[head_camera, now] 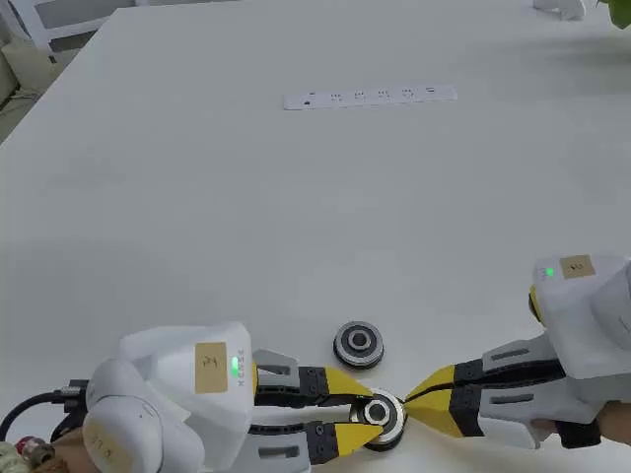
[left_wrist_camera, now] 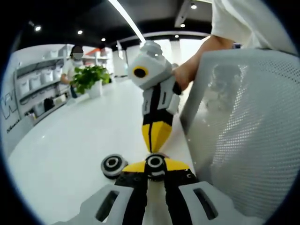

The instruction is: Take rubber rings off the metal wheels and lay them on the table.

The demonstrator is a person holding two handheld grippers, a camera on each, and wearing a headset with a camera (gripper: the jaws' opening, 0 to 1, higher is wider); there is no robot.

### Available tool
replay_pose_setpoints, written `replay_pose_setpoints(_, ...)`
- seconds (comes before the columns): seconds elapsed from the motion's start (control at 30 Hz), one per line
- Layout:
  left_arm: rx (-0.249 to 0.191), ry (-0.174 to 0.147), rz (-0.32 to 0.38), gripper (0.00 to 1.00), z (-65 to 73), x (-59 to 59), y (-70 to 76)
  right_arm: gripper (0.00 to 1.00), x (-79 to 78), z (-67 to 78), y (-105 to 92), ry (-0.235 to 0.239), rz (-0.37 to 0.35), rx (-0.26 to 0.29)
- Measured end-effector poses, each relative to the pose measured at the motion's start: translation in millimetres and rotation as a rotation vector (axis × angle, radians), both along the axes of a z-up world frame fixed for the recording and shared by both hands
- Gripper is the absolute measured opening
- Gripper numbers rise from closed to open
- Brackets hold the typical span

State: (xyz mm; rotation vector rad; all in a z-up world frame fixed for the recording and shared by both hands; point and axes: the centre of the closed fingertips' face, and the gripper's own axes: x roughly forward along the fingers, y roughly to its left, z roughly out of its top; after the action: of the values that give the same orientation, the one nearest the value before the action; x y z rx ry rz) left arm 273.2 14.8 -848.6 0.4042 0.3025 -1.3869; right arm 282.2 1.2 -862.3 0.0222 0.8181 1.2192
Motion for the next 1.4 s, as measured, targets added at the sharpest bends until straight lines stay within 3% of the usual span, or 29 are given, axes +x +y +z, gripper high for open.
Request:
replay_pose_setpoints(0.07, -0.002, 0.002, 0.001, 0.14, 0.1, 0.0, -0.3, 0.0, -0.4, -1.8, -1.6, 0.101, -0.05, 0.033)
replay_pose_setpoints(0.1, -0.003, 0.002, 0.001, 0.14, 0.0, -0.1, -0.5, 0.0, -0.7, -0.8, -1.5, 0.173, -0.086, 0.071)
replay_pose_setpoints(0.17, -0.004, 0.003, 0.001, 0.14, 0.0, -0.1, -0.5, 0.0, 3.0, -0.6, -3.9, 0.27, -0.138, 0.13)
replay_pose_setpoints(0.27, -0.009, 0.005, 0.003, 0.14, 0.0, 0.1, -0.3, 0.0, 1.0, 2.5, -2.4, 0.363, -0.175, 0.194)
replay_pose_setpoints(0.33, -0.016, 0.007, 0.005, 0.14, -0.1, 0.2, -0.1, 0.0, -1.2, 13.5, 4.3, 0.425, -0.183, 0.276)
replay_pose_setpoints(0.37, -0.021, 0.009, 0.008, 0.14, 0.0, 0.2, -0.1, 0.0, -2.2, 8.3, 1.8, 0.432, -0.198, 0.245)
replay_pose_setpoints(0.43, -0.025, 0.01, 0.01, 0.14, 0.0, 0.1, -0.1, 0.0, -3.1, 9.5, 3.4, 0.447, -0.203, 0.26)
replay_pose_setpoints(0.53, -0.026, 0.011, 0.013, 0.14, 0.0, 0.3, -0.1, 0.0, -5.2, 13.7, 5.4, 0.529, -0.235, 0.296)
replay_pose_setpoints(0.63, -0.03, 0.012, 0.017, 0.14, 0.0, 0.0, -0.6, 0.0, -6.0, 15.5, 7.1, 0.508, -0.222, 0.296)
replay_pose_setpoints(1.07, -0.037, 0.02, 0.02, 0.14, 0.1, -0.3, -0.8, 0.0, -8.0, 20.4, 8.7, 0.542, -0.211, 0.324)
replay_pose_setpoints(1.17, -0.038, 0.019, 0.019, 0.14, 0.3, -0.6, -0.7, 0.0, -8.5, 23.4, 9.9, 0.515, -0.196, 0.318)
replay_pose_setpoints(1.4, -0.04, 0.021, 0.019, 0.14, -0.2, -0.4, -1.7, 0.0, -9.3, 23.7, 12.5, 0.518, -0.183, 0.328)
